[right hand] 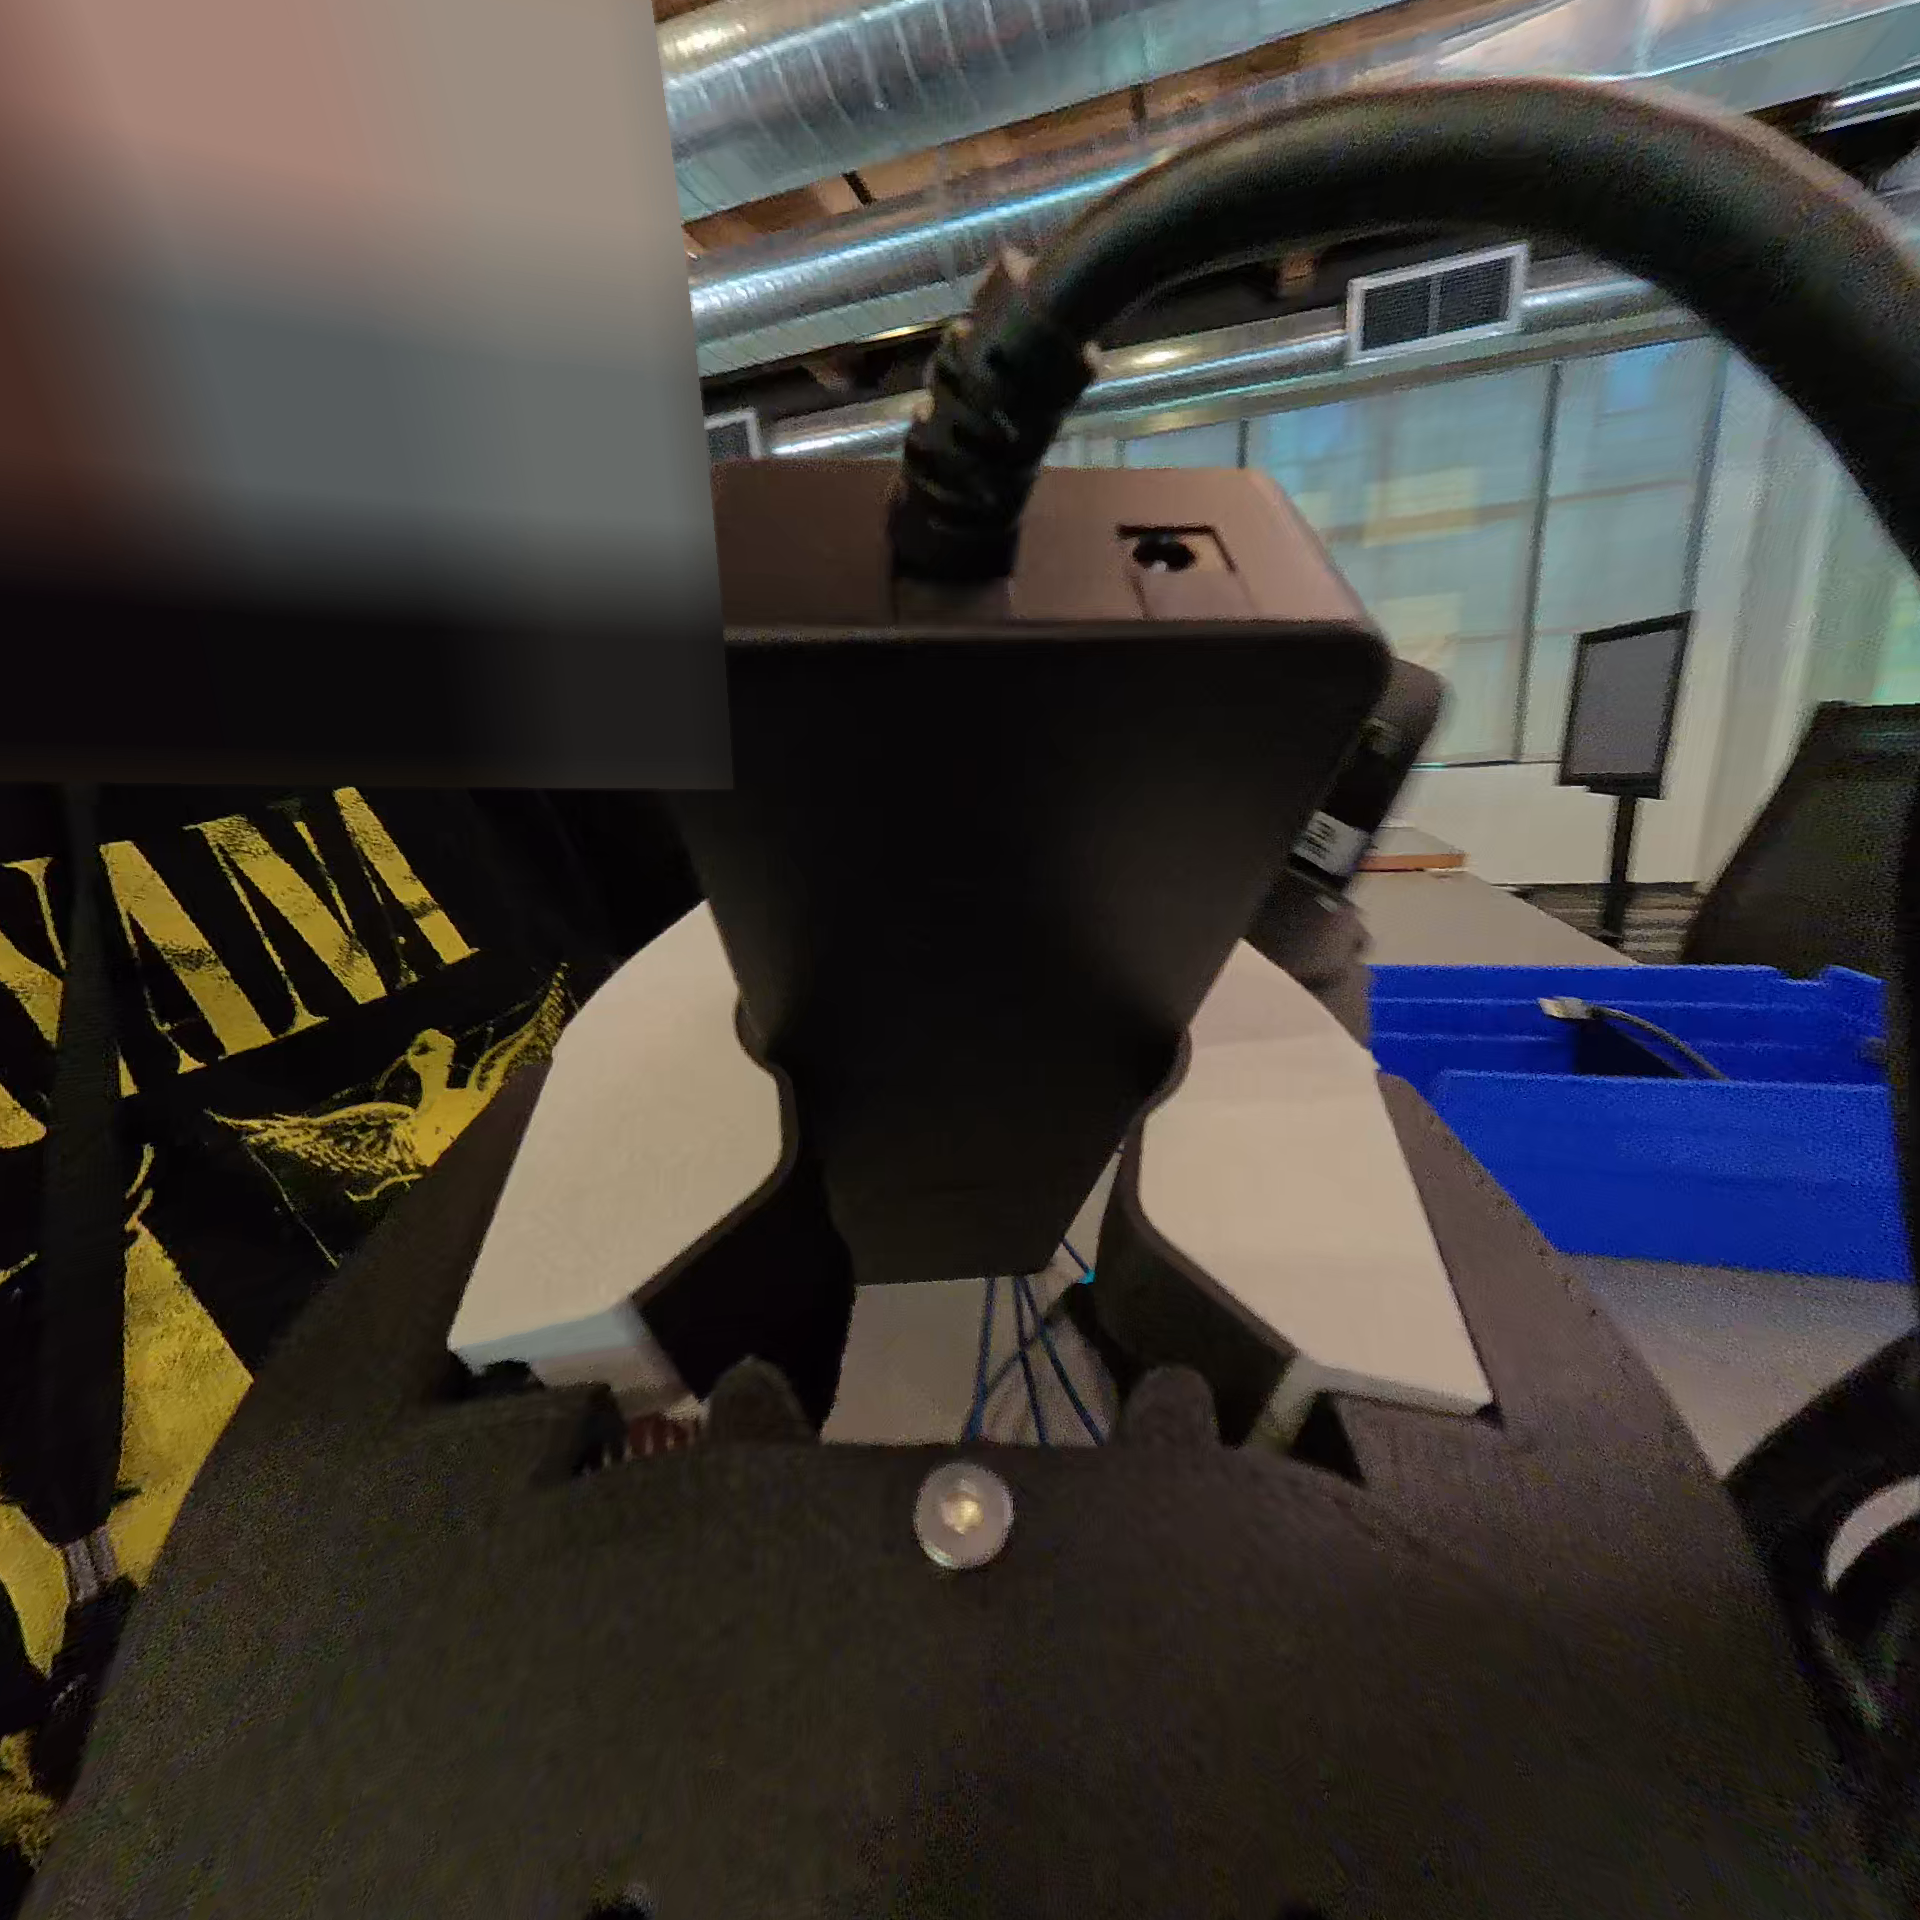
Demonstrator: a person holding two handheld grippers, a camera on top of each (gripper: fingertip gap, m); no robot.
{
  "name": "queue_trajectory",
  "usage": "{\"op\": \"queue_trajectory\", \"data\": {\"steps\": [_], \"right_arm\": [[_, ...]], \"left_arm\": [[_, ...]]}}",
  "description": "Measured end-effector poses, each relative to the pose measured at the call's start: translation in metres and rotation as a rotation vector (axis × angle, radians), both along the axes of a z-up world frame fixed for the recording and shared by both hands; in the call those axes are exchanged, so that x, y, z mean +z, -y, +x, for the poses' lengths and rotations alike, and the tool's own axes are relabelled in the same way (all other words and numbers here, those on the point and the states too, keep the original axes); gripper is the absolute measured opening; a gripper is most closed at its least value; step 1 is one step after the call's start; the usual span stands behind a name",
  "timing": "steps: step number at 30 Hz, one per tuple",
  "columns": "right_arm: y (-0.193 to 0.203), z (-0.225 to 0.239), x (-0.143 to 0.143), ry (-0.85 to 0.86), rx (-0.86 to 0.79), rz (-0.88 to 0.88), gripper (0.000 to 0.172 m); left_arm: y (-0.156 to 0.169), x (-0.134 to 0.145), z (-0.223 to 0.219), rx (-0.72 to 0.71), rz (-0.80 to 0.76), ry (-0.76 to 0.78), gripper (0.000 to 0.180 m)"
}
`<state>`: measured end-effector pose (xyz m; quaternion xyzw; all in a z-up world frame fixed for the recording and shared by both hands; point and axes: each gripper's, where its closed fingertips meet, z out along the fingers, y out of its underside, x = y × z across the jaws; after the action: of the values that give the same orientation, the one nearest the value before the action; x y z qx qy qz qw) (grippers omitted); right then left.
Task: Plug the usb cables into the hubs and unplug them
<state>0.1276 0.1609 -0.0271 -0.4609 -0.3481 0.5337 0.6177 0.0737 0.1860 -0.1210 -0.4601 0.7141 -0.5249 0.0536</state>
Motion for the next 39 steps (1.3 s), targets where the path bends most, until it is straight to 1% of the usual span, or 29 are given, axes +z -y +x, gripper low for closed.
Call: {"op": "queue_trajectory", "data": {"steps": [3,5,6,8,9,12,14,15,16,17,18,19,20,21,23,24,27,35,39], "right_arm": [[-0.008,0.026,-0.006,0.015,-0.092,-0.017,0.064],[-0.013,0.036,-0.011,0.019,-0.141,-0.026,0.064],[-0.015,0.039,-0.013,0.017,-0.156,-0.033,0.064],[-0.018,0.041,-0.017,0.014,-0.167,-0.048,0.064],[-0.020,0.040,-0.019,0.020,-0.174,-0.054,0.064],[-0.024,0.035,-0.026,0.051,-0.187,-0.066,0.064],[-0.026,0.032,-0.029,0.060,-0.194,-0.071,0.064],[-0.027,0.032,-0.030,0.062,-0.198,-0.075,0.064],[-0.028,0.032,-0.031,0.059,-0.200,-0.079,0.064],[-0.029,0.032,-0.031,0.053,-0.199,-0.082,0.064],[-0.029,0.033,-0.031,0.048,-0.199,-0.084,0.064],[-0.030,0.033,-0.031,0.044,-0.201,-0.085,0.064],[-0.030,0.034,-0.030,0.041,-0.203,-0.084,0.064],[-0.029,0.035,-0.029,0.037,-0.205,-0.083,0.064],[-0.029,0.036,-0.027,0.028,-0.209,-0.078,0.064],[-0.029,0.037,-0.026,0.025,-0.209,-0.077,0.064],[-0.028,0.038,-0.024,0.015,-0.213,-0.071,0.064],[-0.028,0.039,-0.024,0.005,-0.213,-0.074,0.065],[-0.028,0.040,-0.024,0.003,-0.214,-0.073,0.065]], "left_arm": [[-0.029,-0.011,-0.016,0.215,0.241,-0.006,0.056],[-0.049,-0.027,-0.026,0.340,0.441,-0.028,0.049],[-0.056,-0.037,-0.032,0.371,0.536,-0.050,0.047],[-0.061,-0.057,-0.036,0.404,0.674,-0.088,0.046],[-0.060,-0.065,-0.034,0.418,0.726,-0.098,0.043],[-0.059,-0.087,-0.019,0.445,0.869,-0.153,0.044],[-0.046,-0.096,-0.004,0.432,0.894,-0.162,0.047],[-0.040,-0.103,0.001,0.418,0.911,-0.174,0.044],[-0.038,-0.113,0.003,0.402,0.952,-0.202,0.044],[-0.043,-0.120,0.004,0.416,1.014,-0.222,0.045],[-0.045,-0.127,0.005,0.415,1.040,-0.237,0.043],[-0.044,-0.137,0.003,0.405,1.034,-0.276,0.042],[-0.047,-0.143,0.001,0.415,1.028,-0.309,0.034],[-0.048,-0.143,0.001,0.425,1.010,-0.308,0.032],[-0.046,-0.147,-0.001,0.406,0.971,-0.327,0.018],[-0.048,-0.147,-0.001,0.410,0.979,-0.320,0.016],[-0.048,-0.147,0.000,0.409,0.952,-0.316,0.016],[-0.052,-0.150,0.000,0.415,0.623,-0.388,0.015],[-0.057,-0.148,0.002,0.408,0.525,-0.370,0.015]]}}
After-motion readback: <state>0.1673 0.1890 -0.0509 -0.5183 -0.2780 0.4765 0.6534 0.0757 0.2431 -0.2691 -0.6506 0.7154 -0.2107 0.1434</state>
